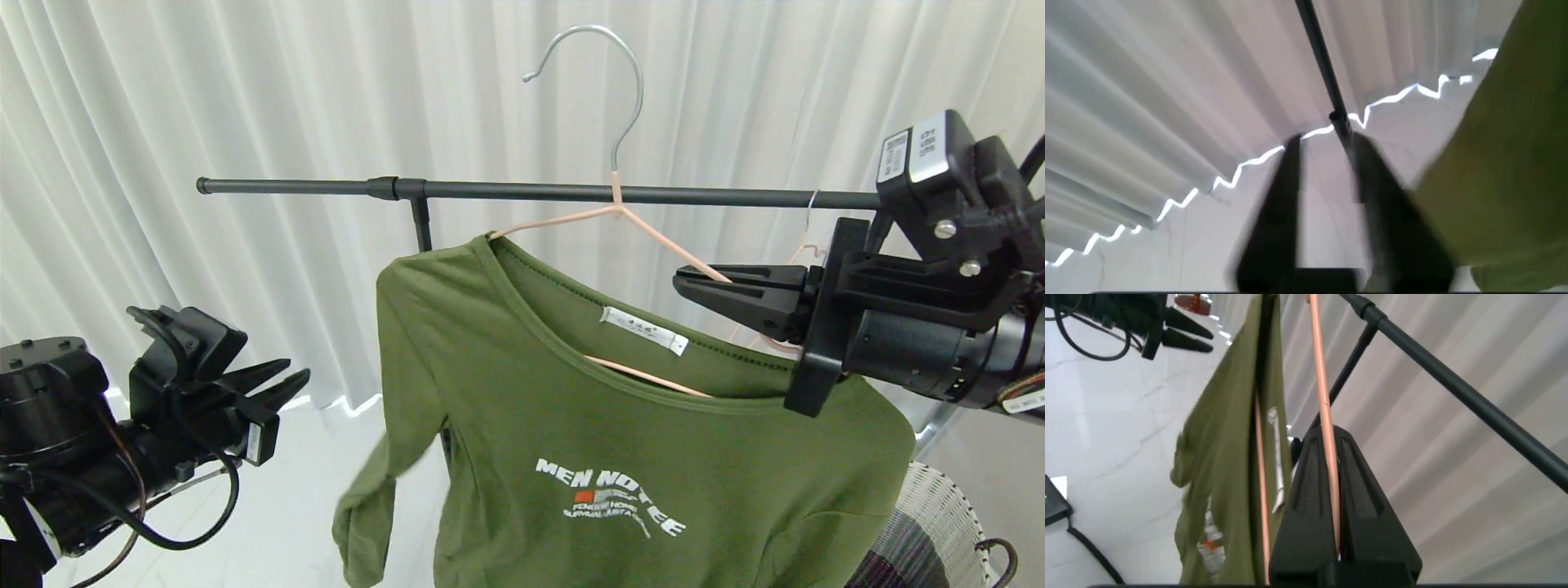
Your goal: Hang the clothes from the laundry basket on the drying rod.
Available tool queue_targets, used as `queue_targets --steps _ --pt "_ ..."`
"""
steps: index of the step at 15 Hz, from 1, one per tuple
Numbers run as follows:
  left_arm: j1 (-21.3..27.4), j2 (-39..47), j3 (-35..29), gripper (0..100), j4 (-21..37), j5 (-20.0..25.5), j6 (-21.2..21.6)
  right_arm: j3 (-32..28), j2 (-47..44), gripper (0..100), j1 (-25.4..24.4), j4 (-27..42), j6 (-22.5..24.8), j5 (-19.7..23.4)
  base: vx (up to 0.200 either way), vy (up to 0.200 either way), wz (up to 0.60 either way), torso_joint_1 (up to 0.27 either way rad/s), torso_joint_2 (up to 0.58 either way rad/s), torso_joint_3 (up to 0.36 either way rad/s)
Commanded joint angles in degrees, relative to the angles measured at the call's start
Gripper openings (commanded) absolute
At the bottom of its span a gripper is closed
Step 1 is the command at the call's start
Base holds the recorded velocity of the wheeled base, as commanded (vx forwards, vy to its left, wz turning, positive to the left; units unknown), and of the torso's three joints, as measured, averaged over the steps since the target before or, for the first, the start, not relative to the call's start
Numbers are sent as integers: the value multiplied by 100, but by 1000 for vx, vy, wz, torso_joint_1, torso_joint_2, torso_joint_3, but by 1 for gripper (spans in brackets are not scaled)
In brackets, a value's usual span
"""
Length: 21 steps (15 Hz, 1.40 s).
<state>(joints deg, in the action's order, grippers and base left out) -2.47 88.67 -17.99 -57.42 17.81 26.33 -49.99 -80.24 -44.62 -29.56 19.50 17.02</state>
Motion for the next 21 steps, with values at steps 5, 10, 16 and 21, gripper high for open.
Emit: queue_targets --steps 5,10,16,21 --pt "107 -711 305 100 -94 276 -322 25 -45 0 199 381 -166 -340 0 0 0 0 0 0" --pt "247 -2240 226 100 741 170 -1710 139 -1 0 208 812 -992 -1183 0 0 0 0 0 0" --pt "107 -2812 182 100 1848 -1131 -1789 139 61 0 726 1119 -1827 -1746 0 0 0 0 0 0" --pt "256 -2873 349 100 1848 -1095 -1781 288 61 0 1315 1216 -2346 -2089 0 0 0 0 0 0"
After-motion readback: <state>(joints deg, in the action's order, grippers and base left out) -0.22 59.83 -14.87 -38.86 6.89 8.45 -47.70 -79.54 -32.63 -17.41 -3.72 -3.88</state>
